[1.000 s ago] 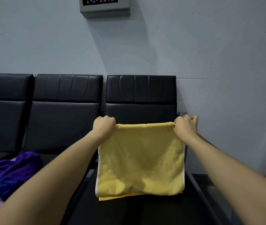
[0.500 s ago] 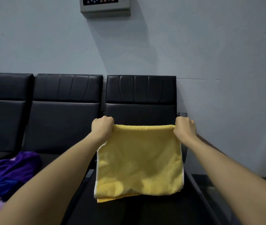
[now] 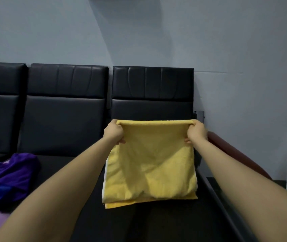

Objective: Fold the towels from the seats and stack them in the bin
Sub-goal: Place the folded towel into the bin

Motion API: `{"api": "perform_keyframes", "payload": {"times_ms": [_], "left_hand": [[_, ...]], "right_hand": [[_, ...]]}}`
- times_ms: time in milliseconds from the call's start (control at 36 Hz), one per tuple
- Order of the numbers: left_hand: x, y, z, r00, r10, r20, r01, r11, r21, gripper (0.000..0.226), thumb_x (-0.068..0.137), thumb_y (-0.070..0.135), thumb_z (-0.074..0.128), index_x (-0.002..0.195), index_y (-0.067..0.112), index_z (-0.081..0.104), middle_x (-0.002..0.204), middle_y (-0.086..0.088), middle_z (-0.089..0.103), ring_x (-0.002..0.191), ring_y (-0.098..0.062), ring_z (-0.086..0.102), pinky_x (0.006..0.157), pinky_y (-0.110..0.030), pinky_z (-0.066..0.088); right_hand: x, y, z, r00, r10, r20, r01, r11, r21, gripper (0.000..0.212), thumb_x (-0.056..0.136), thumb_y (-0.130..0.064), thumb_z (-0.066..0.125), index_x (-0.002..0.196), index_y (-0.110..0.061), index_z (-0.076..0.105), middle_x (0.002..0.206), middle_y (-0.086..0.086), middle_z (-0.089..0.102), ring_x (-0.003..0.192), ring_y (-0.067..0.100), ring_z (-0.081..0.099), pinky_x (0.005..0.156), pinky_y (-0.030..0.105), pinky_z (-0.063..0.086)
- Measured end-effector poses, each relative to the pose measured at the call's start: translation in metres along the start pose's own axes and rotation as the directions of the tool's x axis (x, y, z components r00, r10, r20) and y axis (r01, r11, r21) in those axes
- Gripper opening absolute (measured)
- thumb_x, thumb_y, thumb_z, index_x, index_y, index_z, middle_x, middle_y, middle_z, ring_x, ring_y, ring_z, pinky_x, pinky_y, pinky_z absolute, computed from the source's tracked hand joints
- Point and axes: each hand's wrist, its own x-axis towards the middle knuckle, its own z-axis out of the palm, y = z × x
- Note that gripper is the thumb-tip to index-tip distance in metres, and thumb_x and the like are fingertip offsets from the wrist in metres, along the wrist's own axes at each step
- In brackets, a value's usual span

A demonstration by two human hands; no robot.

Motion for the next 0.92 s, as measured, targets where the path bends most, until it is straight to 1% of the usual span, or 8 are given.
{"api": "perform_keyframes", "payload": {"times_ms": [83,167,389,500,667,722,806,917], "left_hand": [[0.012,0.008,0.004,0.997,0.073,-0.027,-0.076,0.987,-0.140,0.047,0.098,0.012,0.027,0.144,0.023,0.033,0.129,-0.013,0.050,0.105,-0.031,0.058,0.075,-0.039,0.056],[0.022,0.018,0.002,0.978,0.183,-0.099,-0.201,0.953,-0.225,0.046,0.101,0.017,0.028,0.146,0.027,0.029,0.144,-0.010,0.038,0.120,-0.025,0.046,0.101,-0.039,0.043],[0.003,0.008,0.001,0.940,0.253,-0.228,-0.305,0.923,-0.233,0.049,0.096,0.010,0.025,0.135,0.036,0.041,0.139,-0.002,0.041,0.100,-0.019,0.045,0.092,-0.039,0.042],[-0.016,-0.026,0.008,0.955,0.174,-0.242,-0.211,0.968,-0.136,0.041,0.091,0.009,0.029,0.117,0.029,0.054,0.122,-0.006,0.046,0.107,-0.028,0.047,0.101,-0.051,0.038],[-0.046,-0.066,0.018,0.968,0.151,-0.199,-0.112,0.975,0.193,0.033,0.094,0.015,0.033,0.113,0.016,0.061,0.143,-0.008,0.032,0.128,-0.031,0.030,0.111,-0.044,0.023],[-0.051,-0.079,0.017,0.953,0.254,-0.163,-0.182,0.914,0.362,0.031,0.094,0.018,0.035,0.108,0.012,0.062,0.131,-0.006,0.045,0.122,-0.027,0.038,0.106,-0.040,0.024],[-0.057,-0.089,0.015,0.897,0.424,-0.123,-0.298,0.788,0.539,0.026,0.095,0.021,0.037,0.090,0.011,0.061,0.096,-0.002,0.055,0.097,-0.022,0.052,0.095,-0.036,0.030],[-0.060,-0.091,0.014,0.888,0.457,-0.051,-0.333,0.717,0.612,0.022,0.096,0.023,0.037,0.077,0.014,0.044,0.065,0.005,0.046,0.065,-0.019,0.050,0.066,-0.033,0.038]], "right_hand": [[0.004,-0.014,0.000,0.999,-0.041,-0.030,0.045,0.984,0.174,0.041,0.101,-0.009,0.026,0.133,-0.016,0.050,0.129,0.009,0.054,0.112,0.029,0.053,0.086,0.028,0.040],[0.007,-0.026,-0.002,0.987,-0.122,-0.102,0.148,0.941,0.305,0.042,0.100,-0.005,0.025,0.130,-0.017,0.051,0.126,0.007,0.055,0.108,0.022,0.051,0.084,0.026,0.037],[-0.001,-0.020,-0.005,0.974,-0.188,-0.125,0.224,0.882,0.415,0.040,0.094,-0.001,0.029,0.114,-0.017,0.060,0.111,0.006,0.057,0.095,0.018,0.051,0.077,0.026,0.039],[-0.017,0.010,0.001,0.987,-0.139,-0.086,0.160,0.930,0.332,0.033,0.094,-0.006,0.035,0.105,-0.014,0.065,0.107,0.006,0.062,0.095,0.019,0.053,0.076,0.027,0.040],[-0.035,0.049,0.017,0.996,-0.066,-0.053,0.070,0.995,0.077,0.030,0.089,-0.009,0.037,0.073,-0.018,0.061,0.107,0.018,0.058,0.105,0.036,0.053,0.083,0.035,0.042],[-0.044,0.057,0.017,0.996,-0.051,-0.070,0.047,0.997,-0.053,0.029,0.093,-0.012,0.038,0.093,-0.009,0.067,0.121,0.011,0.052,0.118,0.032,0.042,0.102,0.039,0.032],[-0.050,0.071,0.021,0.995,-0.061,-0.082,0.049,0.988,-0.145,0.027,0.093,-0.017,0.040,0.100,-0.009,0.064,0.124,0.002,0.051,0.120,0.028,0.037,0.094,0.032,0.022],[-0.053,0.078,0.025,0.998,-0.049,-0.032,0.043,0.986,-0.162,0.028,0.089,-0.018,0.039,0.071,-0.014,0.061,0.080,0.006,0.060,0.101,0.032,0.048,0.077,0.030,0.021]]}}
